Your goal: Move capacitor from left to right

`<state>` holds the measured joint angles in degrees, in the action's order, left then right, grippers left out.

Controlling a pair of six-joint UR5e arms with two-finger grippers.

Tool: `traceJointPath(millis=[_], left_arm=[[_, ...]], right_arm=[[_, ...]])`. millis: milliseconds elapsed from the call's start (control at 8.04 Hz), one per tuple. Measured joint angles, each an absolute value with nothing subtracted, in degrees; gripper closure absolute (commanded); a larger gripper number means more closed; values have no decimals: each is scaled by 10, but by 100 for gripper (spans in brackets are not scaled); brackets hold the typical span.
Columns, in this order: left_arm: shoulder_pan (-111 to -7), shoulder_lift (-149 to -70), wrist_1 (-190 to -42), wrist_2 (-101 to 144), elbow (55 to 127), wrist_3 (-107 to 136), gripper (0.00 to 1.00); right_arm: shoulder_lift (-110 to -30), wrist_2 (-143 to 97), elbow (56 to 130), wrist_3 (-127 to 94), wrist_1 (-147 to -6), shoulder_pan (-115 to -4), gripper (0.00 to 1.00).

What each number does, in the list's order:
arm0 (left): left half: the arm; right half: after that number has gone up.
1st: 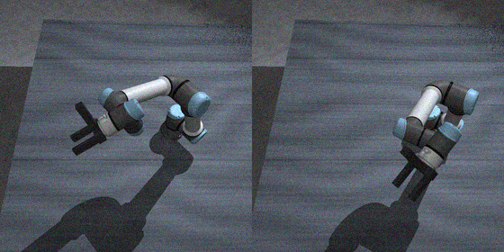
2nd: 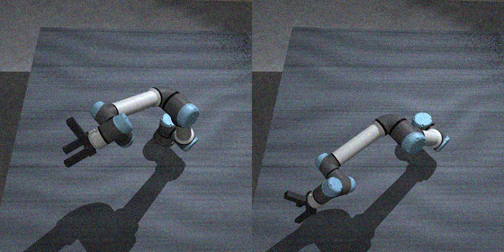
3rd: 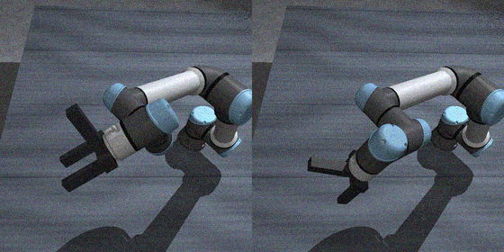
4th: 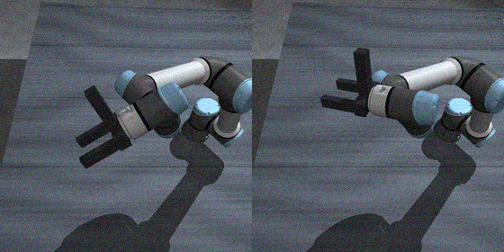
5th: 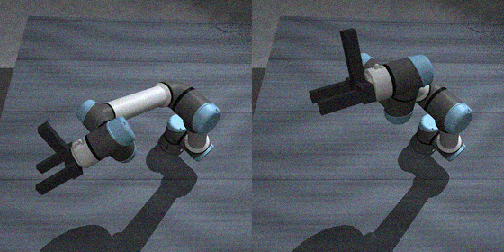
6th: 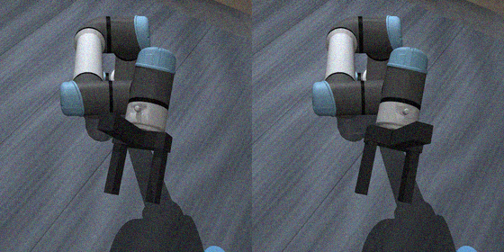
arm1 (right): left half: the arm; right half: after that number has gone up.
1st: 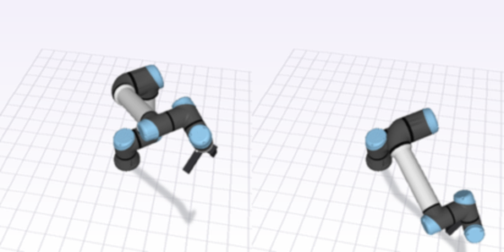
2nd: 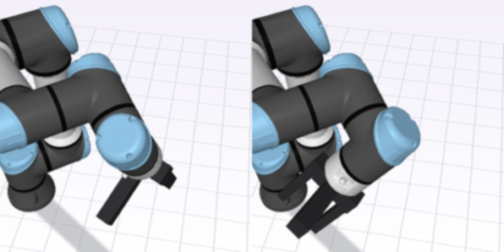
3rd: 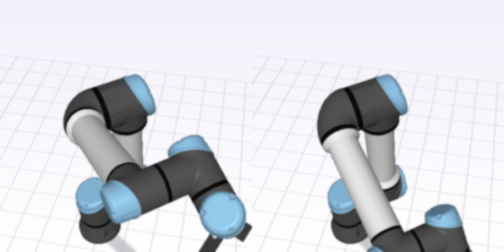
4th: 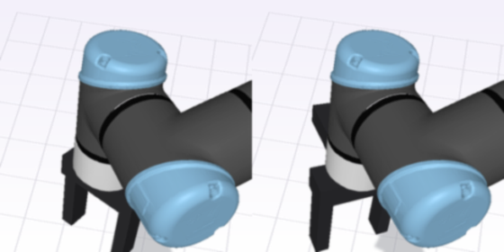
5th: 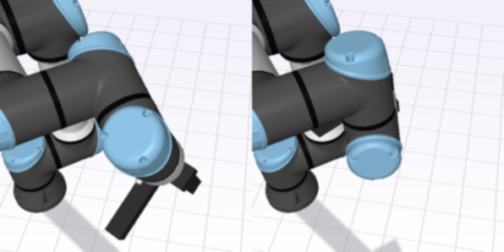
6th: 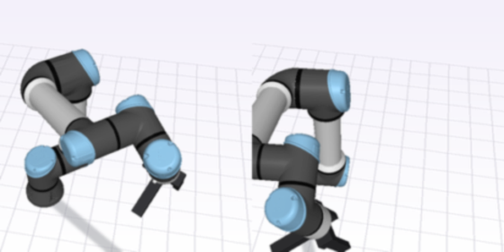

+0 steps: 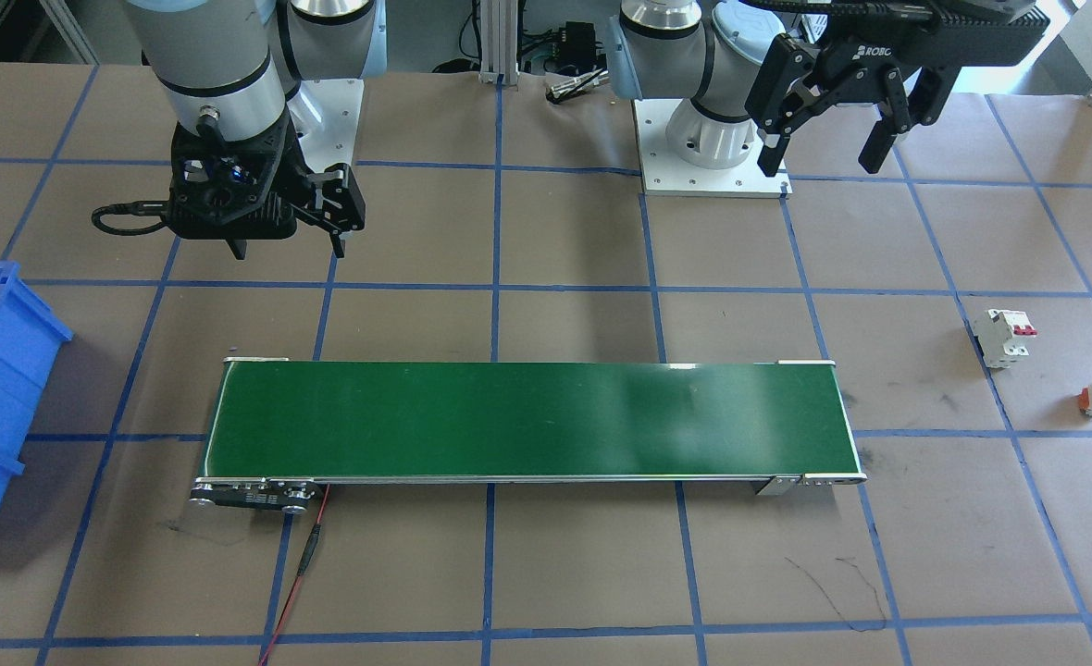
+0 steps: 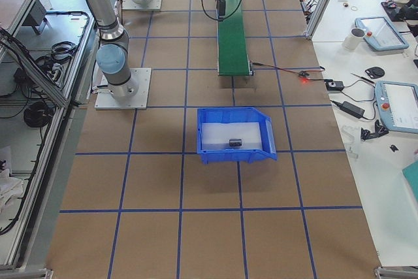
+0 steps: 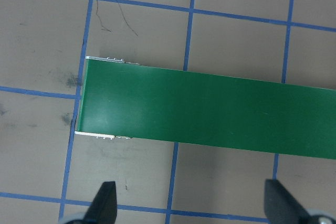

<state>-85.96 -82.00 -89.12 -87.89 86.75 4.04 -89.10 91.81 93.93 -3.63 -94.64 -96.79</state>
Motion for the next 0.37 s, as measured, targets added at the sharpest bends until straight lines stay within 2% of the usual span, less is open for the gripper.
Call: traceJointPath(millis=[373], left_arm=[[-860,-820,-891,-879,867,40,0]], right_arm=[[-875,917,940,-34,-950,-972,0]])
